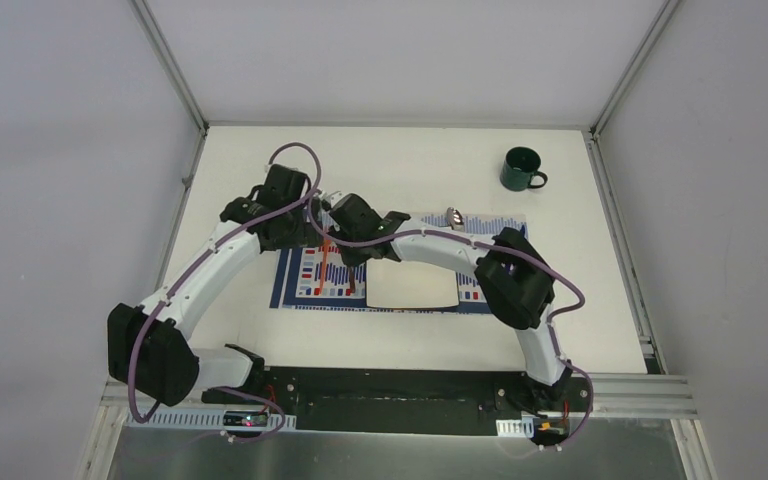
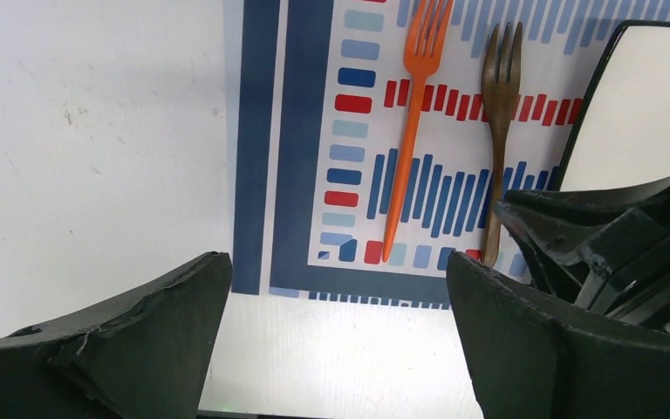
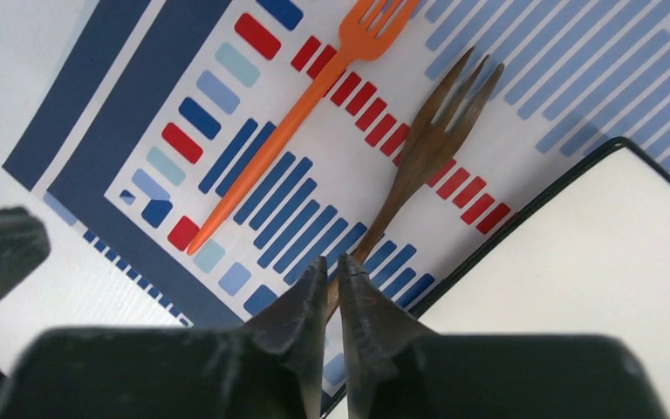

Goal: Set the dinner table for one person

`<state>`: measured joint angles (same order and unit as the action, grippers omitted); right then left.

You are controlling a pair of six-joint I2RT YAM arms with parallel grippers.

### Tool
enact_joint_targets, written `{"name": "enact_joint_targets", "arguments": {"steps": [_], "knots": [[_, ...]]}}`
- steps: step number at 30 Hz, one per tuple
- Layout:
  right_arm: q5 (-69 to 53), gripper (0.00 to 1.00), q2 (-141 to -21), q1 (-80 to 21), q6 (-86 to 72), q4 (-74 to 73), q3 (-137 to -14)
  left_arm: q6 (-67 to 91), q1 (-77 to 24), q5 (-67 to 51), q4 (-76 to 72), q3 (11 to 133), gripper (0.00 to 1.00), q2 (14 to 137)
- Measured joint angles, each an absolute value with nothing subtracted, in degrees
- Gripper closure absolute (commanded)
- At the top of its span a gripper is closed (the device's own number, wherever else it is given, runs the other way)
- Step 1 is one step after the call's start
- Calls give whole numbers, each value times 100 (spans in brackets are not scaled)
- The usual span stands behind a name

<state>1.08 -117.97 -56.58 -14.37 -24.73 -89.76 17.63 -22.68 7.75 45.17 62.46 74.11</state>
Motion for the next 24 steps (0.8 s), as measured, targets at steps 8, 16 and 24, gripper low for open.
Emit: {"name": "enact_joint_targets", "arguments": {"steps": [8, 16, 24], "knots": [[648, 97, -11878, -5734, -1544, -2482, -9024, 1957, -2285, 851, 4381, 6005, 1, 6757], [1232, 100, -11998, -5684, -1813, -2257, -8595, 2053, -2290, 1297, 3889, 5924, 1, 6123], [1520, 100, -11974, -5725, -1839, -2060, -8514, 2051, -2290, 1505, 3712, 5835, 1, 6246]]}}
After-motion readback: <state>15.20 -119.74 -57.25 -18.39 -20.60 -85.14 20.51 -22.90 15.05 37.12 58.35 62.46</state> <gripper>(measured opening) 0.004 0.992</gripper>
